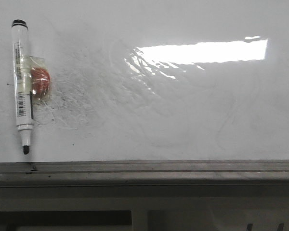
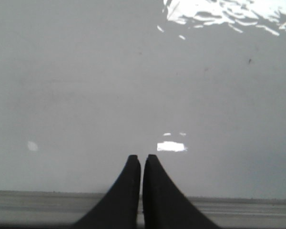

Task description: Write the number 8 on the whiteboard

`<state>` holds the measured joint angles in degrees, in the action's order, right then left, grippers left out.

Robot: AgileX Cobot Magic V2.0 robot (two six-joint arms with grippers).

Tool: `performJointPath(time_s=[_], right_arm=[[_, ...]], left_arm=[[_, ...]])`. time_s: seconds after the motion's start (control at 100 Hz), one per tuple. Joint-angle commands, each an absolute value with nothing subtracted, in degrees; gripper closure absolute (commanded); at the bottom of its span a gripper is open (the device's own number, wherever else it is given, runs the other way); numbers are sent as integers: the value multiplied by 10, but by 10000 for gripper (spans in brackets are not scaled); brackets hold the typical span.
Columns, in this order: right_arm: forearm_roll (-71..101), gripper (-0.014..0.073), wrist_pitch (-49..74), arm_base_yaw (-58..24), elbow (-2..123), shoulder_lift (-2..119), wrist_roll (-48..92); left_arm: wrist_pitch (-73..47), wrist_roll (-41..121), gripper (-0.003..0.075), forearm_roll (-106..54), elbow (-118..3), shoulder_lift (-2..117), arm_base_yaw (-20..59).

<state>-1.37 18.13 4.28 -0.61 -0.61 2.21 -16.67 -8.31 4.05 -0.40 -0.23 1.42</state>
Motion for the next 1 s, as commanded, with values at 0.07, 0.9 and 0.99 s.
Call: performJointPath(time_s=[0.07, 0.9, 0.99], right_arm=[[-26, 657, 92, 43, -14, -18, 25], [-11, 657, -66, 43, -4, -18, 20], [-11, 657, -54, 43, 15, -18, 20]], left_arm=[[-103, -85, 741, 41, 19, -18, 19], [47, -85, 741, 36, 17, -18, 17], [53, -85, 741, 36, 4, -17, 17]])
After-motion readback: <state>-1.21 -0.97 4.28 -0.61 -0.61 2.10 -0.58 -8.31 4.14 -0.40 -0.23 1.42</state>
